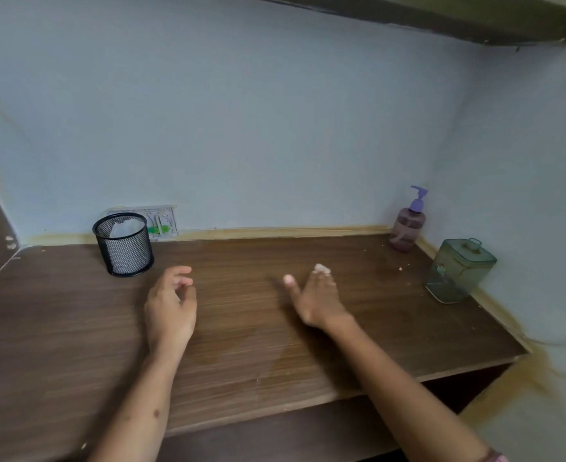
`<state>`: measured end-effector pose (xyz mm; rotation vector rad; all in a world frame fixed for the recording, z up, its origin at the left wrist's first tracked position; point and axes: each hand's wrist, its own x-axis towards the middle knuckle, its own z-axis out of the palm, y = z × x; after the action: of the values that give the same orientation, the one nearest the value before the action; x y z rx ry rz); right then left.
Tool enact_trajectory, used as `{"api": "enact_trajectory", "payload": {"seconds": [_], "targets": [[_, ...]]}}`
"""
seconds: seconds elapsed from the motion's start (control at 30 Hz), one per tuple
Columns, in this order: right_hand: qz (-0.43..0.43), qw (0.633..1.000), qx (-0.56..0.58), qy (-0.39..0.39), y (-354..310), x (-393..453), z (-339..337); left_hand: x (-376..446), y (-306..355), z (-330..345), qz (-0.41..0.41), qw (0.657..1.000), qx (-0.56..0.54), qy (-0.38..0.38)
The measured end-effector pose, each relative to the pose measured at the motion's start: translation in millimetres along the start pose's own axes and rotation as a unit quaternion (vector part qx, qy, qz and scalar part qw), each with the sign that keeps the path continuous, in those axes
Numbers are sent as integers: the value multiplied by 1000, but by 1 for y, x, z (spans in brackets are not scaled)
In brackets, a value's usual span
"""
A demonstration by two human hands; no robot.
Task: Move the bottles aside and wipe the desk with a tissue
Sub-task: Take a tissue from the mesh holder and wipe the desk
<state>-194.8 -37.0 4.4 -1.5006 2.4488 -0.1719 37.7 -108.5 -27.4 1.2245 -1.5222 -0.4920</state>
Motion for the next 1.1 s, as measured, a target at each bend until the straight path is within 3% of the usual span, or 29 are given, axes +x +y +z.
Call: {"api": "enact_trajectory", "payload": {"seconds": [0.17,0.27,0.37,0.5,0.6,0.7,0.83,1.0,1.1], "targets": [[-266,960,3,-83,-81,-55,23,-1,0,-1,-5,1000,-11,8],[-339,935,-26,-98,-80,-65,33,-2,0,-2,-12,1000,-21,11],[-299,951,-36,-72,-54,-58,22,-3,0,-3,-12,1000,-23,11],[-173,984,-7,-43,-3,-38,0,-4,0,-2,-13,1000,-23,5],[-133,980,134,-66,35,-33,-18,-4,-1,-2,-18,999,-28,3],[-132,959,249,-3,57,-36,-35,-3,-2,-2,-17,999,-30,1],[-179,975,132,16,71,-22,-41,-3,-2,-1,-14,1000,-26,-4],[-213,973,68,-66,54,7,-29,-4,-2,-3,-27,999,-26,-1],[-221,972,54,-66,41,19,-25,-5,-2,-4,-28,999,-27,-4]]}}
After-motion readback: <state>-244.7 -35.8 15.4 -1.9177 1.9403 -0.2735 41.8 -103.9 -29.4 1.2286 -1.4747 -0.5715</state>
